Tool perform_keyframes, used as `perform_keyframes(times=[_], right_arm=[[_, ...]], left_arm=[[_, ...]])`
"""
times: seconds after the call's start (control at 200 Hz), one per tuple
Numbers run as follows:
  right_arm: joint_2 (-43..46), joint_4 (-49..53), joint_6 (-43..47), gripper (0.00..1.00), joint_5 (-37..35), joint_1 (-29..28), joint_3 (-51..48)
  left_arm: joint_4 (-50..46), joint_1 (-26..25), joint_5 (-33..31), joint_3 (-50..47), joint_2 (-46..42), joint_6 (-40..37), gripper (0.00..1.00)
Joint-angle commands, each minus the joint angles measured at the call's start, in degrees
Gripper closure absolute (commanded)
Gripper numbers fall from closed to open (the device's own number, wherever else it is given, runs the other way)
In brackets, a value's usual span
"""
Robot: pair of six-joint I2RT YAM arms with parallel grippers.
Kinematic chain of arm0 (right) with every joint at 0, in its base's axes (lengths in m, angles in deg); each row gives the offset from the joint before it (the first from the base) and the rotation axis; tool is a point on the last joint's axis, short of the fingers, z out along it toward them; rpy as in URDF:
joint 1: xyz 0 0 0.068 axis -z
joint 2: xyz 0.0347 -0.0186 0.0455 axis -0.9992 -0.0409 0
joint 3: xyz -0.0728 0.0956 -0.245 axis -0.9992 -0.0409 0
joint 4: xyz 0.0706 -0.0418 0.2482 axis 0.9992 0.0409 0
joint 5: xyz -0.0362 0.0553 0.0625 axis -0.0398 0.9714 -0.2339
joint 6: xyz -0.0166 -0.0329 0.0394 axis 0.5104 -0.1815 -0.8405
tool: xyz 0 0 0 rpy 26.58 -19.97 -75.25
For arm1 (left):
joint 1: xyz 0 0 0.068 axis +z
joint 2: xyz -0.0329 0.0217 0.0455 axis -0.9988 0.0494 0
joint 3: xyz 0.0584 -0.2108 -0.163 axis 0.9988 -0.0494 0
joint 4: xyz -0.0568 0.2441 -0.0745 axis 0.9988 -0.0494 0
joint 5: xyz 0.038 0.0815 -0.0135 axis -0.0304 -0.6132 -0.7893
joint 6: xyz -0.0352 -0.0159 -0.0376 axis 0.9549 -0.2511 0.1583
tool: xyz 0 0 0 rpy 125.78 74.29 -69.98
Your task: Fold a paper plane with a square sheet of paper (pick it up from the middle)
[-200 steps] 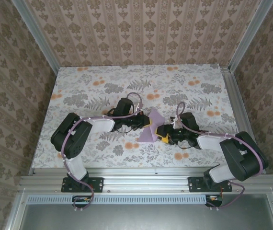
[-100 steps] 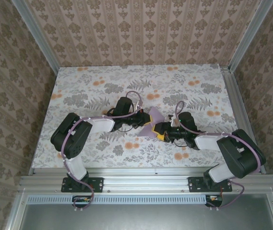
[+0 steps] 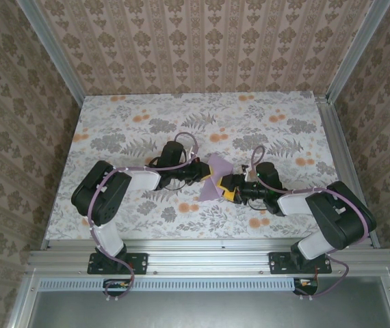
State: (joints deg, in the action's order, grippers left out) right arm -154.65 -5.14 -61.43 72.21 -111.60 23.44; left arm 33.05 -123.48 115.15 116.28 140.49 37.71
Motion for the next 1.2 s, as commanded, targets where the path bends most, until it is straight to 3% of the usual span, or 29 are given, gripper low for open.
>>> perform_keyframes(times=[0.0, 0.595, 0.735, 0.855, 0.93, 1.02, 1.1, 1.195], right_arm=[[-0.37, -4.13, -2.62, 0.49, -0.37, -0.27, -1.11], [-2.00, -8.09, -5.76, 0.77, -0.34, 0.03, -1.95], [-2.05, -7.12, -4.96, 0.87, -0.02, 0.11, -1.94], [-0.39, -2.56, -2.30, 0.93, 0.10, 0.56, -1.21], [2.55, 7.44, 3.27, 0.96, -0.33, 0.76, 0.87], [8.59, 28.01, 16.04, 0.98, -3.85, 0.86, 6.35], [12.90, 50.95, 29.01, 0.98, -11.82, 0.98, 13.34], [14.89, 67.50, 39.18, 0.99, -21.53, 1.11, 20.48]], left_arm=[[2.98, 0.28, 0.24, -0.85, -1.39, 1.49, 0.94], [2.70, 0.94, 0.77, -2.13, -1.82, 0.46, 0.92], [2.70, 1.16, 0.77, -2.34, -2.00, 0.45, 0.88], [2.20, 1.42, 1.09, -2.05, -2.28, 0.27, 0.79], [1.17, 1.72, 1.34, -1.55, -2.89, -0.34, 0.73], [-2.37, 2.33, 1.36, -0.22, -4.44, -2.46, 0.65], [-7.85, 3.03, 0.95, 1.67, -6.39, -5.91, 0.55], [-16.54, 3.70, -0.05, 4.36, -9.00, -11.15, 0.48]])
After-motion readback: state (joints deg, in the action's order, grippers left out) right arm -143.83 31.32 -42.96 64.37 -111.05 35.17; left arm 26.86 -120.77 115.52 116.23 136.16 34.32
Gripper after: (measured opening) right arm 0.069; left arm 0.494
